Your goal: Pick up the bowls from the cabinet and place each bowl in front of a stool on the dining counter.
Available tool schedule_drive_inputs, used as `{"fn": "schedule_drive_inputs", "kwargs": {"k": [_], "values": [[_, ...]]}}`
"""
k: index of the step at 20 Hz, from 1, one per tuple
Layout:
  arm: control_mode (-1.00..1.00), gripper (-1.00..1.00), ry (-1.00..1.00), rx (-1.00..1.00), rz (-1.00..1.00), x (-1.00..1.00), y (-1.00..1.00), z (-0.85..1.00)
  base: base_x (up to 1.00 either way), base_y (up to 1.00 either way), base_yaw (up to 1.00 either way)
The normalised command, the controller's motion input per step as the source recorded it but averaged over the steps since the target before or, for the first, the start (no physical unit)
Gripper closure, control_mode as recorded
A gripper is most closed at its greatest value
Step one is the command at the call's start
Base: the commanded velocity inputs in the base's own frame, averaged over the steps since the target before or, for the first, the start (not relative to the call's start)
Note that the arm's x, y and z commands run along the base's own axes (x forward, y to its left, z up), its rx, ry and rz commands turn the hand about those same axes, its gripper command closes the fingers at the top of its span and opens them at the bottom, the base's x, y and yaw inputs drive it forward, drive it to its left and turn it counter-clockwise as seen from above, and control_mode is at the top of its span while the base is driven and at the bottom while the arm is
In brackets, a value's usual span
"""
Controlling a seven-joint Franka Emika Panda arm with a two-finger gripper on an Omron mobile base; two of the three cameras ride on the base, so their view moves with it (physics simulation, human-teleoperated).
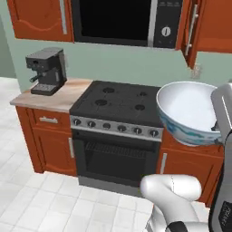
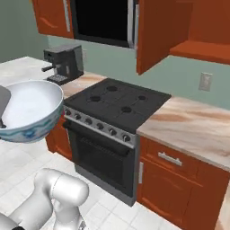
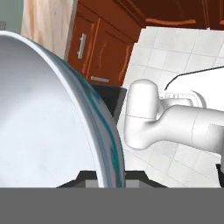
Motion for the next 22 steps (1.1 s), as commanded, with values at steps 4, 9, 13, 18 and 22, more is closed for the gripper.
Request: {"fn": "schedule_drive_inputs", "kwargs": {"k": [4,9,13,18,22], "values": [[1.00,1.00,0.00,0.00,0.00,0.00,0.00,0.00,-0.19,0.22,1.00],[1.00,1.00,0.00,0.00,0.00,0.00,0.00,0.00,-0.14,0.00,1.00],[1.00,1.00,0.00,0.00,0.00,0.00,0.00,0.00,0.00,0.00,1.00],[1.00,1.00,0.00,0.00,0.00,0.00,0.00,0.00,0.83,-0.06,0.76],[1.00,1.00,0.00,0.00,0.00,0.00,0.00,0.00,1.00,-0.06,0.49]]}}
